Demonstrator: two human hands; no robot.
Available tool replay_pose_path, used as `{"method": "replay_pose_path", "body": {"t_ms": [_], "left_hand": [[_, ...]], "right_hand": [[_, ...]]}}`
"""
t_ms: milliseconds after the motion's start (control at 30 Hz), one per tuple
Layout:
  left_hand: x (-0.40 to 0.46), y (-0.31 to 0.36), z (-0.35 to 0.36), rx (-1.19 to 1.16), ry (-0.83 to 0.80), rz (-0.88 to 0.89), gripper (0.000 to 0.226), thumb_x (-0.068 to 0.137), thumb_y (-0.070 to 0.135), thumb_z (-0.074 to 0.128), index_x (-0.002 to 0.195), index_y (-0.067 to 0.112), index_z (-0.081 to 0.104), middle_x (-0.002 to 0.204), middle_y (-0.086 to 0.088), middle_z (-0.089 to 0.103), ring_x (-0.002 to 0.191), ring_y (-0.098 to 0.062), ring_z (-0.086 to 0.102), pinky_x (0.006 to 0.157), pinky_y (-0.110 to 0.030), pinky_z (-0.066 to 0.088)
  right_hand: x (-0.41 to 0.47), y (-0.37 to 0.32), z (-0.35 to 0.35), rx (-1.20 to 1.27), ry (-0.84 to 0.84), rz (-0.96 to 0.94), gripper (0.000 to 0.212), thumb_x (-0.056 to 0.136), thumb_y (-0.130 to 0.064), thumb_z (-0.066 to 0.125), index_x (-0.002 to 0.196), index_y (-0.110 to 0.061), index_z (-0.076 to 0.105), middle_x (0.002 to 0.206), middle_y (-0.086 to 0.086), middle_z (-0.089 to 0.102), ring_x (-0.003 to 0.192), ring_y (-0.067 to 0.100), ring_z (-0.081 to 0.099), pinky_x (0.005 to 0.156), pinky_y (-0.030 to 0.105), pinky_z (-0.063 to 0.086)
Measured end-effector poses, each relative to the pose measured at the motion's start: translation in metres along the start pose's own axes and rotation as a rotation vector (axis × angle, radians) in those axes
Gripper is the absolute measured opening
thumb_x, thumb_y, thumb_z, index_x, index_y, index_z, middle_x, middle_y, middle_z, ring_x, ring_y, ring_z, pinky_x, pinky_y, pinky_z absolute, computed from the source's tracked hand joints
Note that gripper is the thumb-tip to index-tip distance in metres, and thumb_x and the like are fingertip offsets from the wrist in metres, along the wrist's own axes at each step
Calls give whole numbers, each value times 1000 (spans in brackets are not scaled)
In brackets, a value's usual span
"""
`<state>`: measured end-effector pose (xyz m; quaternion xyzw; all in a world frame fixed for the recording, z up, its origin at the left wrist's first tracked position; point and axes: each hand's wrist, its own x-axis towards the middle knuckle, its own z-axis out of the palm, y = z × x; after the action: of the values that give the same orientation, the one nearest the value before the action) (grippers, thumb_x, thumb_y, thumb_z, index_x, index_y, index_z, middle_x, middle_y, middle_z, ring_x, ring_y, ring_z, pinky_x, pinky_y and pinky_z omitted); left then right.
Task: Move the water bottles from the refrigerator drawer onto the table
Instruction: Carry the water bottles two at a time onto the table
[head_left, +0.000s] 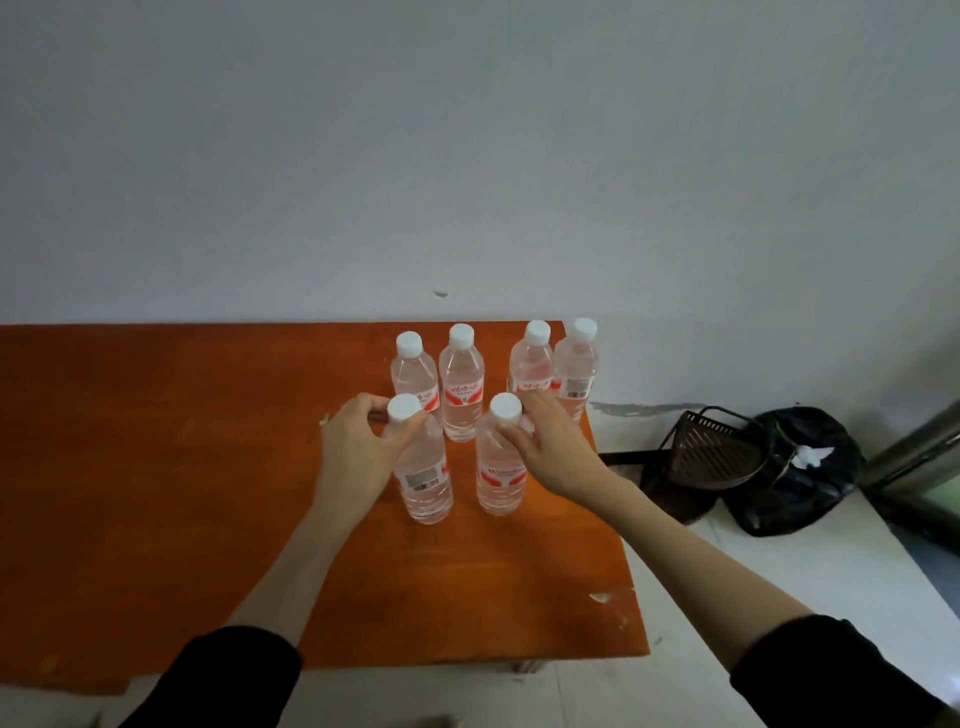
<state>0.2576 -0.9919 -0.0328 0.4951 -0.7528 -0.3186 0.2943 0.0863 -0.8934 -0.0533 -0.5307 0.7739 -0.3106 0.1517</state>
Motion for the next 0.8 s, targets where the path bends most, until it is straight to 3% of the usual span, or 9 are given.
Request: {"method": "replay_pose_path", "body": {"t_ms": [100, 200, 400, 533, 633, 800], "left_hand": [[28, -12, 7, -12, -33, 18, 37, 77, 30, 69, 105, 8, 58, 109, -7, 63, 90, -10, 52, 72, -18, 41], [48, -25, 16, -16, -59, 57, 37, 76, 28, 70, 104, 7, 58, 106, -7, 64, 89, -9, 52, 65, -8, 35], [71, -40, 26, -47, -99, 111, 36, 75, 27, 71, 102, 6, 58, 99, -2, 61, 88, -10, 53, 66, -8, 35], [74, -43, 34, -46, -91, 101, 32, 76, 29, 71, 97, 9, 56, 93, 3, 56, 86, -13, 55, 66, -12, 38], [73, -41, 38, -73, -97, 72, 32, 77, 30, 70, 98, 11, 55, 96, 2, 57, 87, -12, 52, 67, -14, 38], [75, -37, 37, -59, -177, 35, 40, 80, 30, 67, 112, 12, 51, 113, -3, 56, 97, -9, 48, 79, -23, 39]], "right_hand": [[28, -3, 17, 31, -15, 50, 37, 93, -33, 49, 125, -16, 46, 127, 5, 53, 117, 18, 49, 97, 28, 40], [49, -3, 29, 65, -19, 97, 36, 92, -32, 50, 123, -14, 48, 123, 6, 54, 114, 18, 51, 97, 40, 47], [73, -5, 44, 48, -3, 141, 36, 93, -30, 48, 123, -12, 49, 122, 6, 53, 111, 17, 50, 95, 31, 44], [81, -5, 49, 48, 10, 143, 36, 94, -30, 48, 125, -12, 48, 123, 5, 53, 108, 13, 49, 90, 25, 41], [80, -4, 52, 72, 38, 143, 35, 93, -30, 49, 123, -12, 50, 120, 5, 54, 104, 11, 47, 93, 34, 47], [75, -9, 53, 146, 53, 199, 44, 91, -38, 50, 129, -16, 44, 130, 5, 49, 118, 17, 48, 101, 43, 45]]}}
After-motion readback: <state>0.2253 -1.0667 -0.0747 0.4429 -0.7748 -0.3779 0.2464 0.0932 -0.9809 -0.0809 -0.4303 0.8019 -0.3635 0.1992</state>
